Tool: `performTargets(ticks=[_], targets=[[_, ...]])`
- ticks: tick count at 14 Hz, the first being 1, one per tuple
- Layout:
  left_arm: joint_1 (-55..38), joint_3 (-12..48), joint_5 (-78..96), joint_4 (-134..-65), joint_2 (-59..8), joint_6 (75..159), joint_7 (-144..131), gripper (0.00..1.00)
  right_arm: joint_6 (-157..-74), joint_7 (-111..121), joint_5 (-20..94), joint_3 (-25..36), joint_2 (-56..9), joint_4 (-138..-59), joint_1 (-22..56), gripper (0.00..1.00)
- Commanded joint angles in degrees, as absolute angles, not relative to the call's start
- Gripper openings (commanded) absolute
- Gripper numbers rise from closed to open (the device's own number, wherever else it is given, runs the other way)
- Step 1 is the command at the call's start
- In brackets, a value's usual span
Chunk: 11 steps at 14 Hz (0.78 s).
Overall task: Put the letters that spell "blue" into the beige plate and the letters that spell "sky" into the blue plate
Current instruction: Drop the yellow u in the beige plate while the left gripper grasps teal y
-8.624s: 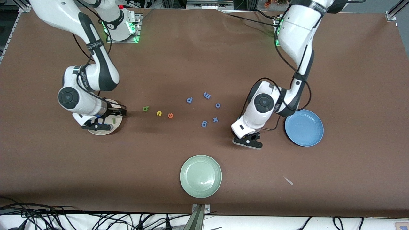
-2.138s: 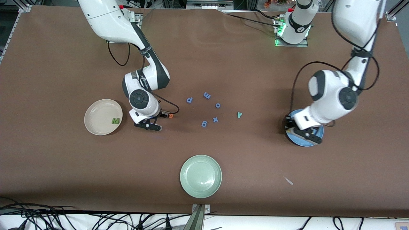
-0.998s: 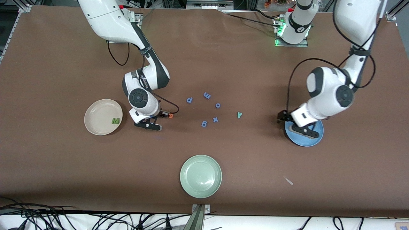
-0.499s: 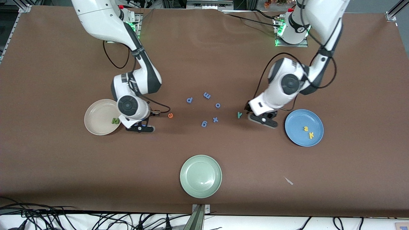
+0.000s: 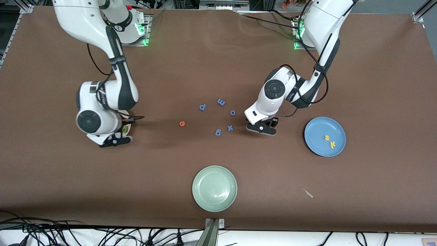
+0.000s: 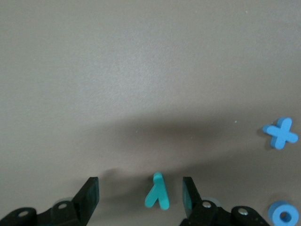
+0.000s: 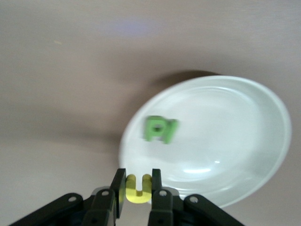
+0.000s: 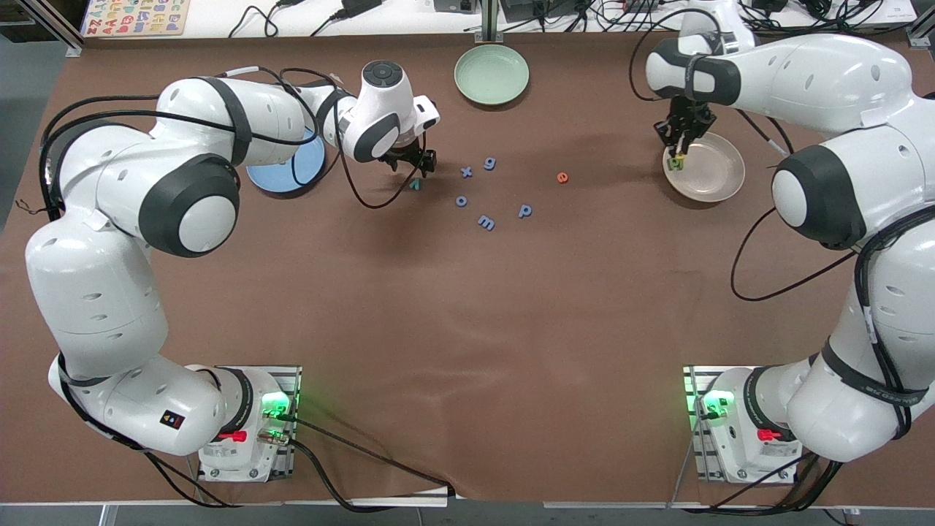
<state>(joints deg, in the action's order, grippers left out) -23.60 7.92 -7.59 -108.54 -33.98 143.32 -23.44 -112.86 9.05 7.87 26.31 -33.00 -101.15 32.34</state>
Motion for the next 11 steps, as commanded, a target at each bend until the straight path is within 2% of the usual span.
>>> performTargets(ticks=[1,2,3,4,6,7,9,11], targets=[[-25.5,7.6,-5.5,-105.7,-36.4,142.9,-24.2,0.8,-113.3,12.7,8.1,27.3,-33.2,-102.4,30.4,0.09],[-25.5,7.6,-5.5,-105.7,-36.6,142.9,-24.1,0.8,-114.1,13.4,8.1,27.2,-33.6,-102.4,29.1,0.43],[-25.5,7.6,-5.9,-105.8,-36.9,142.9,-23.9,0.8,-114.3,13.4,8.4,27.2,-33.7,-102.3,28.8,0.94],[-25.5,7.6,-6.1,-106.0,-37.1,143.0,-23.8,0.81,-114.3,13.3,8.5,27.2,-33.7,-102.1,28.7,1.0],[-25.4,7.6,-5.9,-106.6,-37.0,143.0,-23.8,0.81,-113.8,11.8,8.5,26.7,-33.4,-101.5,29.6,1.0],[-25.4,7.6,-5.9,-106.7,-37.0,143.0,-23.8,0.76,-113.9,9.2,8.6,26.1,-33.3,-101.2,30.5,1.0],[-25.2,7.6,-5.9,-106.7,-36.8,143.0,-23.8,0.57,-114.6,1.3,8.7,23.7,-33.6,-100.4,32.1,1.0],[-25.1,7.6,-5.9,-106.7,-36.7,143.0,-23.7,0.35,-114.8,-6.8,8.9,20.1,-33.6,-99.1,32.4,1.0]])
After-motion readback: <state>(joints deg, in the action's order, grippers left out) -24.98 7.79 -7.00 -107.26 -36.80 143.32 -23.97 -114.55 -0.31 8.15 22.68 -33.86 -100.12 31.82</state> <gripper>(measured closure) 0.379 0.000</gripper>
